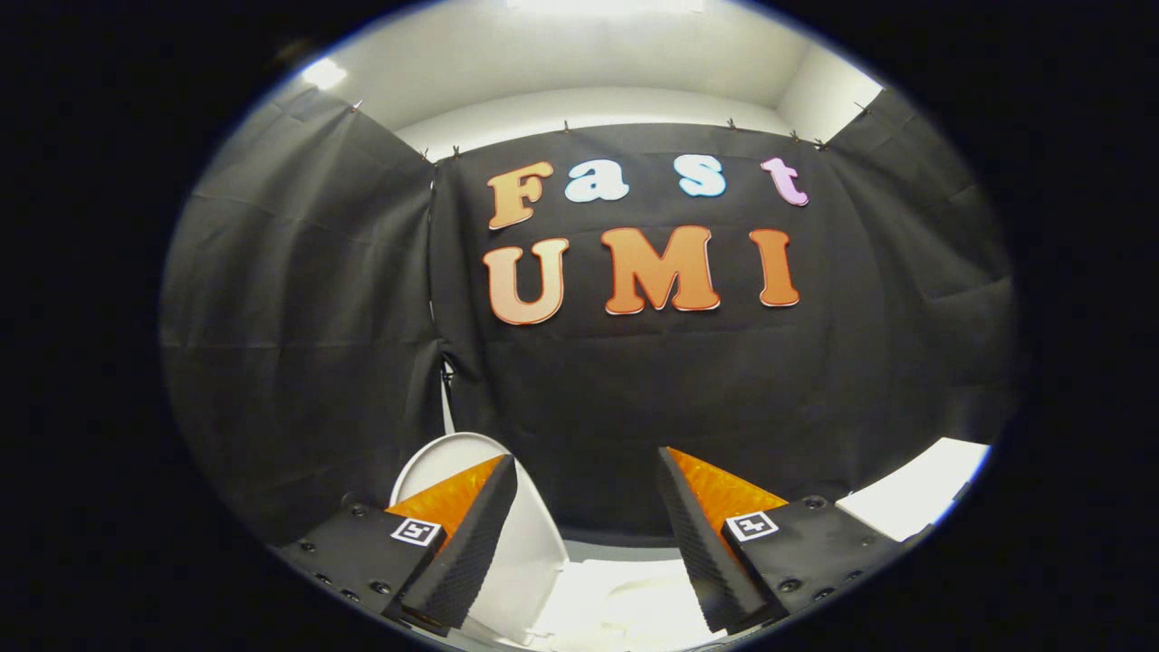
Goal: Open the toilet lid.
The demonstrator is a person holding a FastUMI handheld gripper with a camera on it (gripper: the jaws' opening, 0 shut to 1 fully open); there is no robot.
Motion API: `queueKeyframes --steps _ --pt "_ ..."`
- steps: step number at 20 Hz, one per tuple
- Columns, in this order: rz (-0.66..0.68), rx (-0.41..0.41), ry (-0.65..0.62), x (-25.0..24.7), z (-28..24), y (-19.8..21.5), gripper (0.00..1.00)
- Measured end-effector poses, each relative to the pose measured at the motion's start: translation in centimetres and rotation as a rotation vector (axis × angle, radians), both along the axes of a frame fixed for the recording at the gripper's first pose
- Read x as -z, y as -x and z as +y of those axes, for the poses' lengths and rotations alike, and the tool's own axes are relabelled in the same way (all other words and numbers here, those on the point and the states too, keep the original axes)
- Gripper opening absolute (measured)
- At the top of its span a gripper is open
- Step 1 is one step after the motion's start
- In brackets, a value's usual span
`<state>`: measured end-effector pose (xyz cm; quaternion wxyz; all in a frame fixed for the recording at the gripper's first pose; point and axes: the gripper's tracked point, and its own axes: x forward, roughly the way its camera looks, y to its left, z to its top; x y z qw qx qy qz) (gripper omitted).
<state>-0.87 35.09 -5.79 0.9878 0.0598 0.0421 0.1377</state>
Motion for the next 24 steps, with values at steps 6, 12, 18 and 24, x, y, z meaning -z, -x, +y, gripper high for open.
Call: queueKeyframes --steps 6,12,18,24 --pt "-0.032 0.081 0.065 -1.6 -8.6 -0.2 0.98" --pt "-0.017 0.078 0.038 -2.3 -14.0 0.0 0.98" --pt "-0.01 0.109 -0.071 -4.2 -22.5 0.4 0.98" --pt "-0.002 0.137 -0.163 -5.7 -29.7 2.2 0.98"
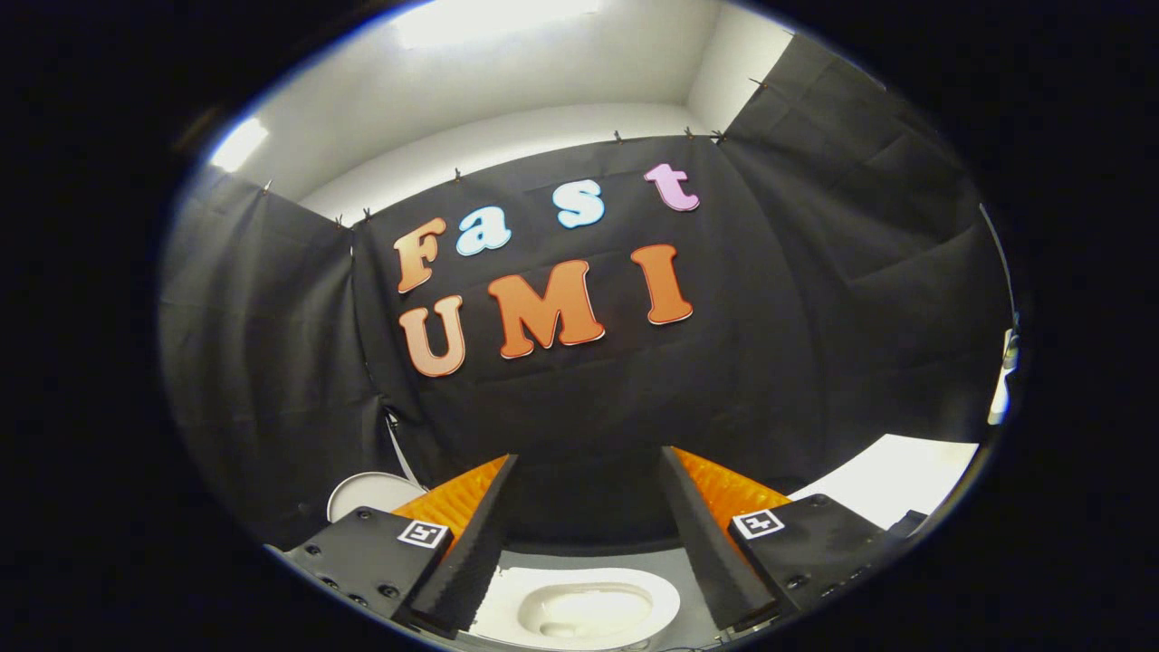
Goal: Open the toilet lid.
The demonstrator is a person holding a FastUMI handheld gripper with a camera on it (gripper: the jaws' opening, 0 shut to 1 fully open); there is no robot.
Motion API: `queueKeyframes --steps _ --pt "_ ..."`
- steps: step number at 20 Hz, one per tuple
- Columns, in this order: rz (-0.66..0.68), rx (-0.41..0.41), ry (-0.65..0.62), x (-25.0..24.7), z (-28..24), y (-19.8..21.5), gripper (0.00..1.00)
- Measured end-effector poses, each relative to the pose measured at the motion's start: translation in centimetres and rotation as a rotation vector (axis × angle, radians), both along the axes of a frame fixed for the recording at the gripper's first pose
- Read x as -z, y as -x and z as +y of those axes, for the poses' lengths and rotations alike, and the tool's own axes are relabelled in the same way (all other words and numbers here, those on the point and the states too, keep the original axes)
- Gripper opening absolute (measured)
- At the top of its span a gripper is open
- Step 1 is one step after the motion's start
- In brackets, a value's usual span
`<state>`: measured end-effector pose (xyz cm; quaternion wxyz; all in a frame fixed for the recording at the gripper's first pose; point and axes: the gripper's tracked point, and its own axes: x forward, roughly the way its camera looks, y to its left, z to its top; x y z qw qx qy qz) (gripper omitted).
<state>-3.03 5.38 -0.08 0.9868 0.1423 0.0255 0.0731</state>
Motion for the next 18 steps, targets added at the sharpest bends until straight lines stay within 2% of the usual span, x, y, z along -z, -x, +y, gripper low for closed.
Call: queueKeyframes --steps 3,11,13,16,18 --pt "-0.036 0.052 0.022 -1.4 -3.1 0.9 0.98" --pt "-0.137 0.058 0.147 -4.8 -4.9 3.3 0.98" --pt "-0.11 0.076 0.172 -3.3 -5.9 3.0 0.98" --pt "-0.074 0.082 0.091 -2.3 -6.1 2.1 0.98" --pt "-0.026 0.1 0.129 -0.2 -6.9 1.3 0.98"
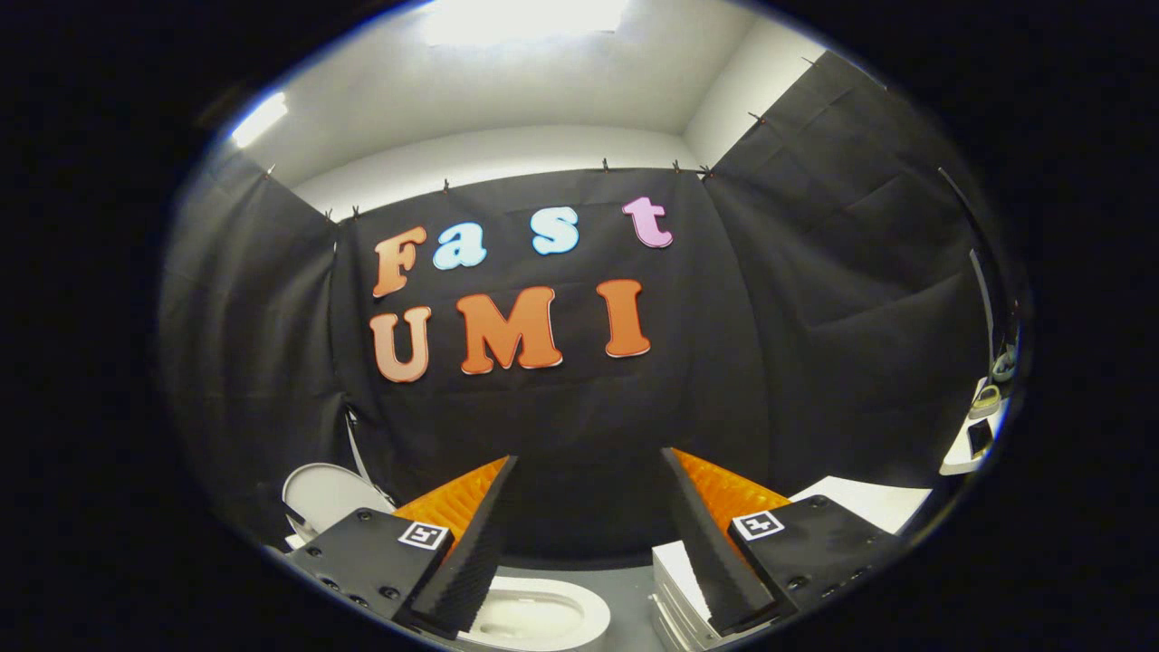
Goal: Open the toilet lid.
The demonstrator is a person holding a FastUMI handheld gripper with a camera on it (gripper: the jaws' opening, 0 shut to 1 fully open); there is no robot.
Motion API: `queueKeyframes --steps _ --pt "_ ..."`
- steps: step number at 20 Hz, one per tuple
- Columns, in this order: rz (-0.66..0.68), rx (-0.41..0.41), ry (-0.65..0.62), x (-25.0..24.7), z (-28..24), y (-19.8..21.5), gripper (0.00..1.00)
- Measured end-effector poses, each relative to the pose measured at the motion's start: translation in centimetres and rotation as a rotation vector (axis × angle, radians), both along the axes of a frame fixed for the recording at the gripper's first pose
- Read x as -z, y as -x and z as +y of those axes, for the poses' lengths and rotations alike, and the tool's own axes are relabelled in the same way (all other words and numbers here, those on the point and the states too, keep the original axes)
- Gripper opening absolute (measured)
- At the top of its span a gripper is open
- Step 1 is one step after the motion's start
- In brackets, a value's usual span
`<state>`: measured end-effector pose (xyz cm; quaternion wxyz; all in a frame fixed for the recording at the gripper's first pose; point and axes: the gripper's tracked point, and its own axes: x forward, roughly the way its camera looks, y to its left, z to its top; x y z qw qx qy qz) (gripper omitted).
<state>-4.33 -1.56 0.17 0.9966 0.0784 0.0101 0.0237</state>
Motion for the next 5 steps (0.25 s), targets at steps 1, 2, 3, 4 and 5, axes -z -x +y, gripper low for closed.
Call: queueKeyframes --steps 1,2,3,4,5 --pt "0.011 0.003 0.022 0.66 -0.06 -0.12 0.98" --pt "0.019 0.004 0.037 0.85 0.06 -0.12 0.98" --pt "0.027 0.007 0.043 1.18 0.13 -0.21 0.98" --pt "0.03 0.004 0.04 1.22 0.29 -0.42 0.98" --pt "0.031 -0.005 0.033 1.17 0.72 -0.56 0.98"
